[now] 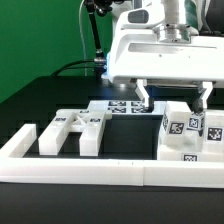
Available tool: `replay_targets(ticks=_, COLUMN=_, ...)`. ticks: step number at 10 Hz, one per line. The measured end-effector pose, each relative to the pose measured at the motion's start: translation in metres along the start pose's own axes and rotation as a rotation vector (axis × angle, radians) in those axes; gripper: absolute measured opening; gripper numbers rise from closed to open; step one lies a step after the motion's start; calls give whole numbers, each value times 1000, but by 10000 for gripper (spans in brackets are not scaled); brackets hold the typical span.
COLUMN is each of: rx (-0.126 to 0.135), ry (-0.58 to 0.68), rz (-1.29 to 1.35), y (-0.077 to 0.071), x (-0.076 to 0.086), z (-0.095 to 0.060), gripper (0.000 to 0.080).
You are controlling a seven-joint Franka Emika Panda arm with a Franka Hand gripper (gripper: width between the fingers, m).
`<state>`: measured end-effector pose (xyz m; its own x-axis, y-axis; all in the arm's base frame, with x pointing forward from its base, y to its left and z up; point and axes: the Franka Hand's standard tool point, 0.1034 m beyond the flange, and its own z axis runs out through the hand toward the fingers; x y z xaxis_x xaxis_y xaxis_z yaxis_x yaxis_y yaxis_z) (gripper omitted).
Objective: Assemble chair
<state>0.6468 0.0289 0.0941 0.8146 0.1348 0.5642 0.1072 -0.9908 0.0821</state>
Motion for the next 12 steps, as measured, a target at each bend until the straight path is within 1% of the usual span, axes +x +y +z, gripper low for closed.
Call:
replay_targets(ticks=4, rx=7, ry=-24, rz=-6, y=3, x=17, z=-14, gripper=649)
replay_targets(ticks=7, rx=11, ry=-41, rz=-6, y=3, x=17, z=-13, gripper=649)
replay_targets(ticks=8, rx=18, ry=-83, rz=-5, y=3, x=12, z=-11, gripper=649)
replay_targets(ticks=9, rx=35, ry=-192, rz=-2, y=4, x=10, z=-8, gripper=649)
replay_targets(ticks=11, rx=51, ry=-277, rz=2, y=4, x=20, z=-6, gripper=649)
replay_targets(ticks=12, rx=66, ry=-363, rz=3, y=3, x=15, z=-7, gripper=649)
